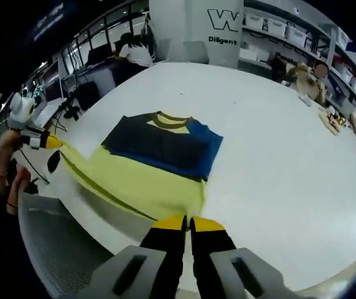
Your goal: Fold the garment on the visible template until the final outline fits inside the template.
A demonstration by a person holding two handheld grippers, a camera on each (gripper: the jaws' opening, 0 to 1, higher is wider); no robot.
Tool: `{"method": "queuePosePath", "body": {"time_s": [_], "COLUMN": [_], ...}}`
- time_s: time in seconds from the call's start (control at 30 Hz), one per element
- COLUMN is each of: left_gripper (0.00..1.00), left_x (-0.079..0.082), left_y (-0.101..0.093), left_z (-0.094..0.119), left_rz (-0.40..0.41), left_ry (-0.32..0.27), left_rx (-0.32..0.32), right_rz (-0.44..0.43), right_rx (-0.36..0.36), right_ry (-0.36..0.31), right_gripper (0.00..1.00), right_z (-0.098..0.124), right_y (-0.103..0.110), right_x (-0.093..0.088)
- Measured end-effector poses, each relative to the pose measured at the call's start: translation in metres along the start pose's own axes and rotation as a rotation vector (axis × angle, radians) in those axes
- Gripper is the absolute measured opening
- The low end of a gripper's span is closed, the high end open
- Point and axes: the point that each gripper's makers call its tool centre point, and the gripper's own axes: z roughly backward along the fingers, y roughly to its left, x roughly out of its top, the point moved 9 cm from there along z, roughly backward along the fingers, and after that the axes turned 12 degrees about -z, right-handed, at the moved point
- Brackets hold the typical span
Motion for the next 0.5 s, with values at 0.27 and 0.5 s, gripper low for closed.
{"method": "queuePosePath", "body": {"time_s": [0.27,0.5], "left_gripper": [0.03,0.03], "left_x": [0.021,0.044], "left_y": [0.014,0.026], "left_z": [-0.005,-0.013], "left_rz": [0.025,0.012], "left_ry": [-0.040,-0.061], "left_rx": [0.025,0.048], "right_rz": [-0.004,-0.014], "right_rx": [-0.002,-0.008], "right_ry": [-0.061,-0.108], "right_gripper": [0.00,0.00], "right_z": [-0.006,-0.016], "right_y": [-0.002,-0.006], "right_x": [0.030,0.052]}}
